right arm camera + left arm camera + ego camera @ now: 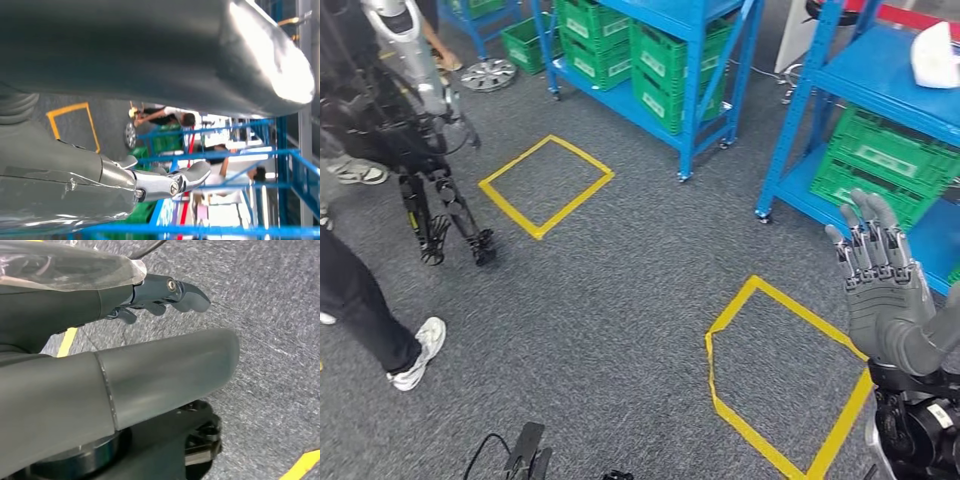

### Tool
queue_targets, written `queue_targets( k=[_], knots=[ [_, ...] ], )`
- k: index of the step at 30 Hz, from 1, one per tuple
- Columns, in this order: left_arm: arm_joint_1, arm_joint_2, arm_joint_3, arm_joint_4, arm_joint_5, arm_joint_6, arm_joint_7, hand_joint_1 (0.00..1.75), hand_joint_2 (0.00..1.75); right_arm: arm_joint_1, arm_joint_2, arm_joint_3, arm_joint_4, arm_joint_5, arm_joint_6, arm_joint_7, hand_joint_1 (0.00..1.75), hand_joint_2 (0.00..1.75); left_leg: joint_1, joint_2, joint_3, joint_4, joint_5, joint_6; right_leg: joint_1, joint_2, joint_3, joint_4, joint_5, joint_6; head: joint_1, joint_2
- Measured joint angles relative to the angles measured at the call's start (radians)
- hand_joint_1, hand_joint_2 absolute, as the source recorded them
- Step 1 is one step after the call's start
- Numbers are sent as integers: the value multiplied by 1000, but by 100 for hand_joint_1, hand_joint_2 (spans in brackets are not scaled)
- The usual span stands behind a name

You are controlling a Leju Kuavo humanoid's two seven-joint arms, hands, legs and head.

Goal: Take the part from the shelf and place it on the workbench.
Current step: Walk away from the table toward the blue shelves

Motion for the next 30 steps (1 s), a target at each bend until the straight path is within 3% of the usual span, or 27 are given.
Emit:
queue_targets(
  k=[2, 3, 5, 7, 9, 11, 13, 14, 15, 16, 18, 20, 22, 23, 24, 26, 28, 29, 30],
  knots=[
    [-1, 2, 0, 0, 0, 0, 0, 0, 0, 0, 0, 0, 0, 0, 0, 0, 0, 0, 3, -36, 72, -157, 76, 8, 1, 28, 0, 1, 2, 4, 0, 0],
    [-1, 2, 0, 0, -1, 0, 0, 0, 0, 0, 0, 0, 0, 0, 0, 0, 0, 0, 4, -51, 98, -217, 98, 11, 2, 40, -3, 2, 3, 8, 0, 0],
    [-4, 3, 0, 0, -1, 0, 0, 0, 0, 1, 0, 0, 0, 0, 0, 0, 0, 0, 2, -60, 114, -259, 107, 17, 1, 59, -9, 2, 6, 18, 0, 0],
    [-6, 2, 0, 0, -1, 0, 0, 0, 0, 3, -1, -2, -1, 0, 0, 0, 0, 0, 2, -38, 115, -264, 111, 25, -1, 67, -14, 4, 7, 30, 1, 0],
    [-8, 1, 0, 0, -1, 0, 0, 0, 0, 4, -2, -4, -2, 0, 0, 0, 0, 0, 5, -16, 116, -273, 116, 37, 1, 21, -38, 52, -27, 40, 5, 0],
    [-7, 1, 0, 0, -2, 0, 0, 0, 0, 4, -3, -4, -3, 1, 0, 0, 0, 0, 4, 7, 116, -276, 117, 45, 0, -36, -94, 181, -100, 48, 9, 0],
    [-3, 2, 0, 0, -4, 1, 0, 0, 0, 5, -3, -4, -3, 2, -1, 0, 0, 0, 3, 33, 116, -276, 116, 46, -4, -51, -143, 298, -147, 56, 10, 0],
    [-3, 1, 0, 0, -5, 1, 0, 0, 0, 5, -3, -4, -3, 2, -1, 0, 0, 0, 3, 46, 116, -275, 115, 45, -6, -55, -144, 307, -142, 58, 10, 0],
    [-3, 0, 0, 0, -6, 1, 0, 0, 0, 5, -3, -4, -3, 2, -1, 0, 0, 0, 3, 58, 117, -274, 113, 44, -8, -60, -124, 274, -119, 60, 10, 0],
    [-4, -1, 0, 0, -6, 2, 0, 0, 0, 5, -3, -5, -3, 2, -1, 0, 0, 0, 3, 69, 118, -273, 111, 41, -9, -73, -87, 207, -84, 60, 10, 0],
    [-6, -2, 0, 0, -7, 2, 0, 0, 0, 4, -3, -5, -3, 2, -1, 0, 0, 0, -1, 89, 121, -266, 104, 32, -4, -124, -14, 66, -34, 55, 10, 0],
    [-7, -2, 0, 0, -8, 3, -1, 0, 0, 4, -3, -6, -3, 2, -1, 0, 0, 0, -8, 108, 123, -260, 100, 24, 3, -143, 9, 12, -22, 43, 9, 0],
    [-9, -2, 0, 0, -10, 3, -1, 0, 0, 5, -3, -6, -4, 2, -2, 0, 0, 0, -7, 127, 125, -257, 95, 16, 3, -113, 5, 10, -18, 30, 7, 0],
    [-10, -2, 0, 0, -10, 3, -1, 0, 0, 5, -3, -7, -5, 2, -2, 0, 0, 0, -6, 118, 122, -246, 86, 11, 1, -101, 5, 8, -15, 24, 6, 0],
    [-11, -1, 0, 0, -10, 3, -1, 0, 0, 4, -3, -7, -6, 2, -2, 0, 0, 0, -4, 96, 112, -217, 66, 5, -1, -89, 5, 6, -12, 18, 5, 0],
    [-11, -1, 0, 0, -10, 3, -1, 0, 0, 2, -3, -6, -7, 2, -2, 0, 0, 0, 0, 36, 59, -94, 0, -3, -4, -67, 3, 4, -7, 10, 1, 0],
    [-7, -1, 0, 0, -10, 3, -1, 0, 0, 2, -3, -4, -7, 2, -1, 1, 0, 0, 1, 10, -7, 38, -51, -5, -4, -40, -1, 4, -5, 6, -2, 0],
    [-6, -1, 0, 0, -10, 3, 0, 0, 0, 2, -3, -3, -7, 2, -1, 1, 0, 0, 2, 7, -20, 59, -48, -5, -4, -25, -1, 5, -5, 5, -2, 0],
    [-6, -1, 0, 0, -10, 3, 0, 0, 0, 2, -3, -2, -7, 2, -1, 1, 0, 0, 2, 4, -13, 37, -24, -3, -4, -9, -1, 5, -4, 5, -2, 0]
  ],
)
